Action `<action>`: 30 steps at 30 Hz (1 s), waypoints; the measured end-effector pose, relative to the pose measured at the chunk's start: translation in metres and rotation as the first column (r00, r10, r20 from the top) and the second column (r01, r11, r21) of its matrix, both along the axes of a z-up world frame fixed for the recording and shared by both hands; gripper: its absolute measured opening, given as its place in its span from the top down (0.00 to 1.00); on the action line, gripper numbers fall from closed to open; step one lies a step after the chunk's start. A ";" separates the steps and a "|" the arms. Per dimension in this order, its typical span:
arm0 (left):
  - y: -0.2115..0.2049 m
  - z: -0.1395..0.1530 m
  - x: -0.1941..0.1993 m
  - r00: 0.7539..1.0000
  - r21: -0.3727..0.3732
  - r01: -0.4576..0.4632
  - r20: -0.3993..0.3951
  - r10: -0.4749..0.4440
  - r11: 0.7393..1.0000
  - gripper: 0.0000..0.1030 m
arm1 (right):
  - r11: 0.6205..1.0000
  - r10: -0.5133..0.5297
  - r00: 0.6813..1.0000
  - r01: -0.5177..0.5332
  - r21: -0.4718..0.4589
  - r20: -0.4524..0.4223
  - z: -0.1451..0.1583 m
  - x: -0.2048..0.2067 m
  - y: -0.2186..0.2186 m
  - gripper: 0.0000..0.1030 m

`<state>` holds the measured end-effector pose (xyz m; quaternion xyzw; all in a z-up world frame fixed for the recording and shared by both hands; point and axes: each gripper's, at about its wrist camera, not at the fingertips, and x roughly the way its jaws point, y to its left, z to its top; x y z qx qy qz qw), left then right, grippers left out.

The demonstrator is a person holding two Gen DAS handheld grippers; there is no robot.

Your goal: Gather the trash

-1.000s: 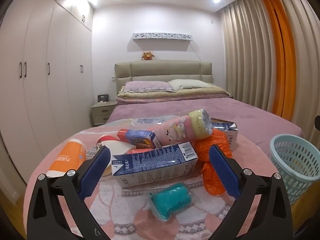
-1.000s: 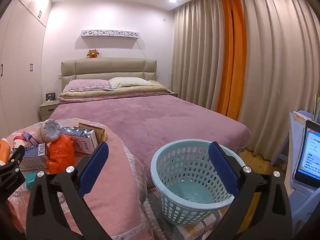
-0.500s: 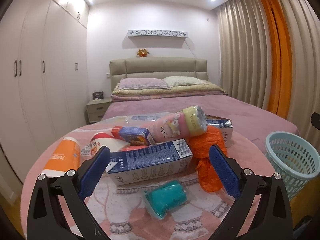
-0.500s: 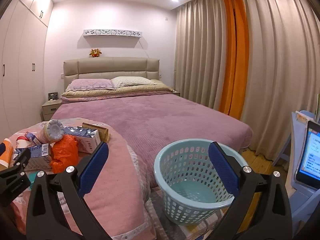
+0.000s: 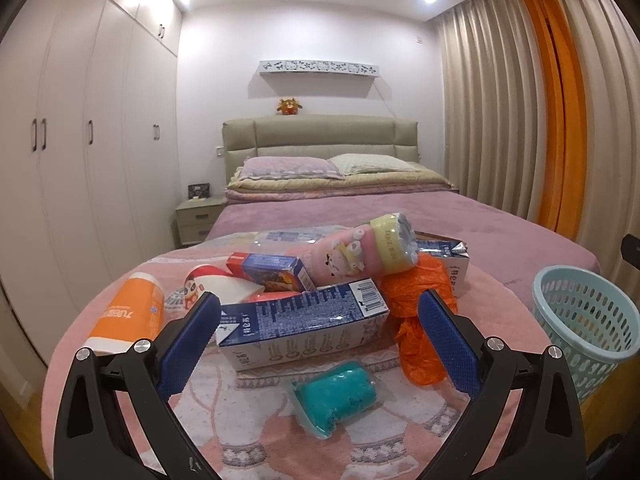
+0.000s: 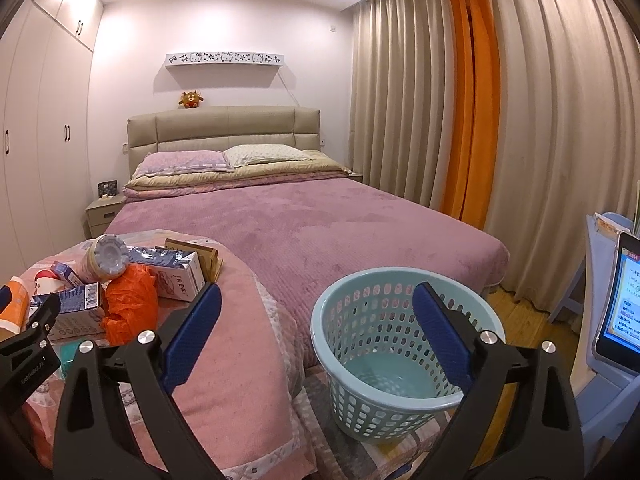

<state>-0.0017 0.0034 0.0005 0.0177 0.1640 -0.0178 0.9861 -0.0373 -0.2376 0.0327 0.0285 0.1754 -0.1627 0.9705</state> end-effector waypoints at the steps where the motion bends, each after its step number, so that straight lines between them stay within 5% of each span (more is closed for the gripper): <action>1: 0.001 0.000 0.000 1.000 -0.002 -0.001 -0.002 0.001 1.000 0.07 | 1.000 0.000 1.000 0.000 -0.001 0.001 0.000 0.000 0.000 0.12; 11: 0.014 0.005 -0.008 1.000 -0.039 0.023 -0.013 -0.023 0.999 0.07 | 0.998 0.056 0.998 -0.056 0.001 -0.007 0.004 0.005 0.011 0.24; 17: 0.079 0.020 -0.018 0.994 -0.125 -0.044 -0.103 0.032 0.991 0.07 | 0.985 0.169 0.985 -0.168 0.023 -0.023 0.008 0.024 0.033 0.43; 23: 0.163 0.028 0.008 0.957 -0.204 -0.138 -0.280 0.077 0.969 0.09 | 0.947 0.318 0.945 -0.313 0.072 -0.072 0.003 0.055 0.070 0.43; 30: 0.204 0.009 0.050 0.915 -0.268 -0.173 -0.401 0.053 0.948 0.09 | 0.903 0.426 0.890 -0.406 0.144 -0.161 -0.010 0.095 0.101 0.41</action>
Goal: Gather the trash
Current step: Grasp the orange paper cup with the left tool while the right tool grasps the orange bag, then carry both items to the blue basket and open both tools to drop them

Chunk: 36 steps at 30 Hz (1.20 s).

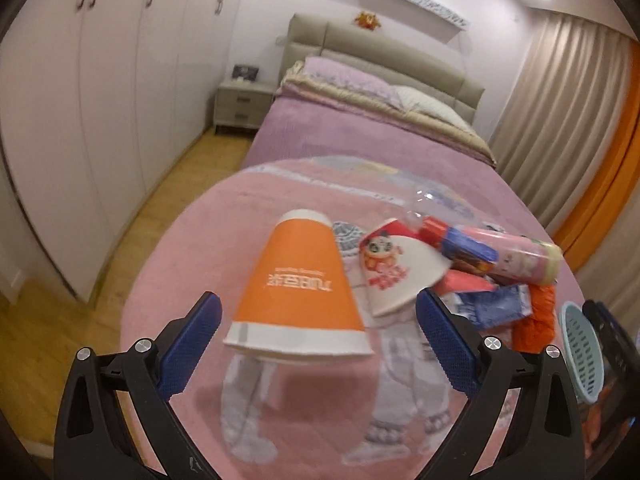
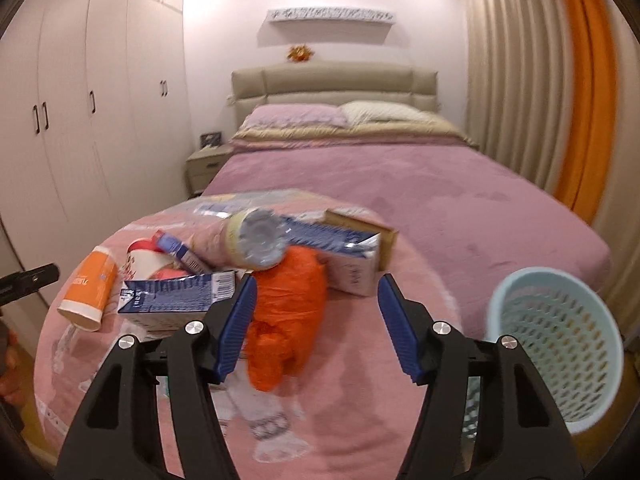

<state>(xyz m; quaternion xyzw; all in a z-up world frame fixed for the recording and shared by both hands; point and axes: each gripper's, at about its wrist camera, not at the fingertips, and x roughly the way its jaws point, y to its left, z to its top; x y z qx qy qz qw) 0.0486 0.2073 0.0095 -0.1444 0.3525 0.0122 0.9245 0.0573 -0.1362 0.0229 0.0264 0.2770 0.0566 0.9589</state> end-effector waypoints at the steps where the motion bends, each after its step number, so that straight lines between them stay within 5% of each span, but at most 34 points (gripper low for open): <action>1: 0.004 -0.005 0.008 1.000 -0.016 0.005 -0.018 -0.005 1.000 0.09 | 1.000 0.004 1.000 -0.004 0.005 -0.019 -0.004 0.005 0.000 0.39; 8: 0.022 -0.034 0.041 0.995 -0.041 -0.017 -0.102 0.013 0.999 0.12 | 0.999 0.035 0.988 -0.031 0.029 -0.151 -0.033 0.040 0.006 0.37; 14: 0.020 -0.048 0.049 0.991 -0.111 0.038 -0.121 -0.051 0.993 0.24 | 0.996 0.064 0.974 -0.048 0.077 -0.216 -0.047 0.058 0.008 0.34; 19: 0.004 -0.050 0.054 0.989 -0.125 0.085 -0.111 -0.099 0.988 0.48 | 0.993 0.079 0.964 -0.053 0.108 -0.252 -0.057 0.063 0.009 0.33; 22: -0.005 -0.047 0.052 0.992 -0.074 0.072 -0.101 -0.080 0.995 0.50 | 0.991 0.082 0.962 -0.051 0.122 -0.261 -0.060 0.062 0.003 0.33; 23: -0.007 -0.045 0.050 0.992 -0.062 0.073 -0.096 -0.079 0.995 0.50 | 0.990 0.086 0.962 -0.054 0.130 -0.260 -0.060 0.061 0.001 0.35; 25: -0.012 -0.041 0.044 0.994 -0.042 0.078 -0.073 -0.080 0.996 0.51 | 0.986 0.111 0.960 -0.073 0.153 -0.257 -0.058 0.057 -0.006 0.59; 26: -0.014 -0.037 0.041 0.995 -0.037 0.078 -0.064 -0.080 0.996 0.51 | 0.985 0.110 0.960 -0.072 0.154 -0.256 -0.057 0.055 -0.008 0.62; 36: -0.049 0.017 0.007 0.985 -0.040 0.147 0.100 -0.142 0.988 0.52 | 0.976 0.059 0.976 -0.013 0.215 -0.208 -0.032 0.023 -0.051 0.72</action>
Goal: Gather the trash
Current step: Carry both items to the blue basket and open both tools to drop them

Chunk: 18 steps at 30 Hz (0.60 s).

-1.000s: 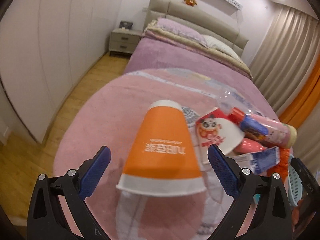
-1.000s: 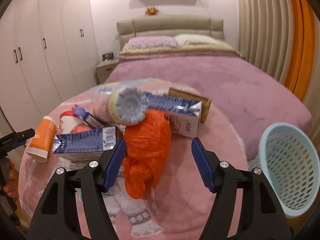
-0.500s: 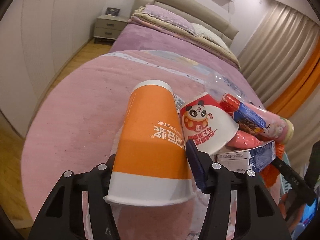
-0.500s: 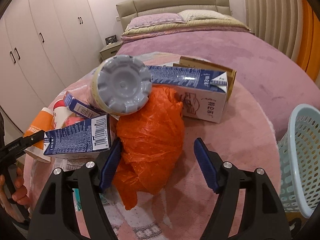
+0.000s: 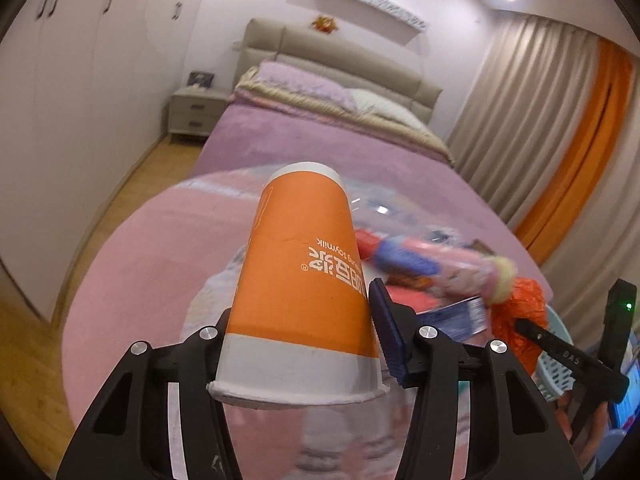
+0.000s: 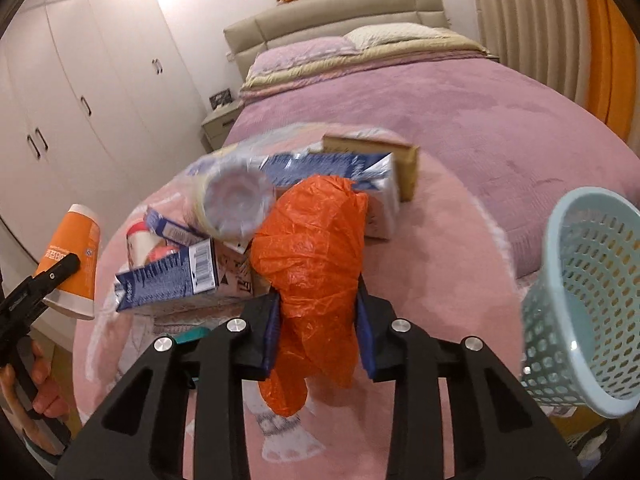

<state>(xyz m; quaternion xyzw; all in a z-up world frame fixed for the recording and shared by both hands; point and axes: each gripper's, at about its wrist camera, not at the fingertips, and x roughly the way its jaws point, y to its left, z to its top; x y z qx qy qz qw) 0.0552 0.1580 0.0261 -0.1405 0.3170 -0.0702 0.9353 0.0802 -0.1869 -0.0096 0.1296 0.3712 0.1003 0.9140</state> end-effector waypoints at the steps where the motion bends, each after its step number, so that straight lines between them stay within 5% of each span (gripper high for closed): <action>1: -0.007 0.006 -0.002 1.000 0.001 0.016 0.016 -0.016 1.000 0.52 | 1.000 -0.008 1.000 0.008 0.010 0.008 0.005 -0.004 -0.006 0.72; 11: -0.095 0.034 -0.004 0.974 0.009 0.206 0.092 -0.206 0.978 0.52 | 0.992 -0.118 0.989 0.115 0.044 0.085 0.040 -0.032 -0.066 0.72; 18: -0.183 0.040 0.006 0.919 0.036 0.379 0.099 -0.381 0.925 0.52 | 0.963 -0.269 0.959 0.266 0.049 0.086 0.043 -0.043 -0.132 0.72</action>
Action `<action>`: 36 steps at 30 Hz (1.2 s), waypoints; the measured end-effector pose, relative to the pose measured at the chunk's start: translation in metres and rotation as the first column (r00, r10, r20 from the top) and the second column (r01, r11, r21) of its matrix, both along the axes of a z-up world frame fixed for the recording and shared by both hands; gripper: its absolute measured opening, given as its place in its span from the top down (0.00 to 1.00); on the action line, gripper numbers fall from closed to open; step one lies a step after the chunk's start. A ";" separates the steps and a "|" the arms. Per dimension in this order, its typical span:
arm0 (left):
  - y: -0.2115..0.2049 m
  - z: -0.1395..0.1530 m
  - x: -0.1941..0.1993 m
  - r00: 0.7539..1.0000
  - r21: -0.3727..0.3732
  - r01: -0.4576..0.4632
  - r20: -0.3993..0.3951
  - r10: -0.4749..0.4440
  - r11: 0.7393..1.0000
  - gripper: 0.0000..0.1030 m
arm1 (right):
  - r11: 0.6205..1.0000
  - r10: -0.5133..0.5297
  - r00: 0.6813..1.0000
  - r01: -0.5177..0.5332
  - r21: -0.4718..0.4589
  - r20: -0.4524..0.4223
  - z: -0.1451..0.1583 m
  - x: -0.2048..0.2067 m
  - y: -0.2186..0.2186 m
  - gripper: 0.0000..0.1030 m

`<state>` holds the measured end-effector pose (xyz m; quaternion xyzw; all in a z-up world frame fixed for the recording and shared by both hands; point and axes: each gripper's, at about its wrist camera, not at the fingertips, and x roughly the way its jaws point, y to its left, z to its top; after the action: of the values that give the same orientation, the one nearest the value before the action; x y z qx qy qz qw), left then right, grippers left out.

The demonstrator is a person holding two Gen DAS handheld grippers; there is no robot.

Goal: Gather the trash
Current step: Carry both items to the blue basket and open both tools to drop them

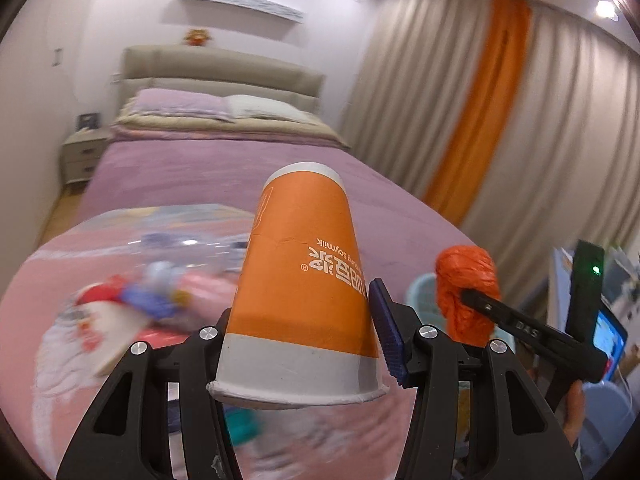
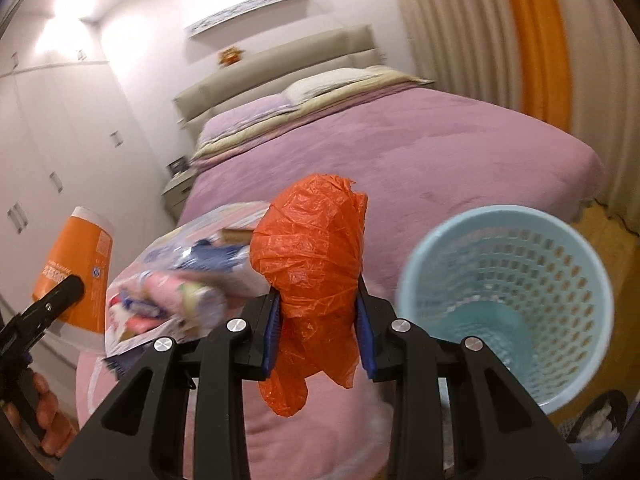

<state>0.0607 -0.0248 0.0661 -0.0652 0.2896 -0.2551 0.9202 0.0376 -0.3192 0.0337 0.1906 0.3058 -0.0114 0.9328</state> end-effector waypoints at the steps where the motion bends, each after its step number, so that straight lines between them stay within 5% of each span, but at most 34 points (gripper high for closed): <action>1: -0.016 0.000 0.003 1.000 0.006 0.031 -0.003 -0.031 1.000 0.52 | 1.000 -0.028 1.000 0.028 0.004 -0.008 -0.003 -0.002 -0.012 0.72; 9: -0.123 -0.022 0.032 0.967 0.008 0.238 -0.092 -0.237 0.971 0.51 | 0.975 -0.219 0.964 0.222 -0.002 -0.148 -0.049 -0.003 -0.094 0.72; 18: -0.219 -0.070 0.059 0.913 0.045 0.367 -0.210 -0.350 0.929 0.51 | 0.969 -0.237 0.907 0.248 -0.015 -0.348 -0.112 0.002 -0.134 0.70; 26: -0.243 -0.111 0.057 0.879 0.082 0.409 -0.302 -0.368 0.909 0.51 | 0.982 -0.165 0.902 0.187 0.018 -0.399 -0.128 0.003 -0.135 0.60; 34: -0.249 -0.118 0.054 0.868 0.098 0.429 -0.319 -0.380 0.898 0.49 | 0.978 -0.166 0.915 0.201 0.060 -0.368 -0.115 -0.004 -0.136 0.49; 36: -0.247 -0.117 0.053 0.869 0.097 0.429 -0.316 -0.381 0.898 0.40 | 0.972 -0.194 0.913 0.229 0.057 -0.358 -0.110 -0.009 -0.140 0.48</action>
<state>0.1136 -0.2721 -0.0508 0.0366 0.4482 -0.4059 0.7956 0.0283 -0.4594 -0.0765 0.2631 0.4447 -0.1311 0.8461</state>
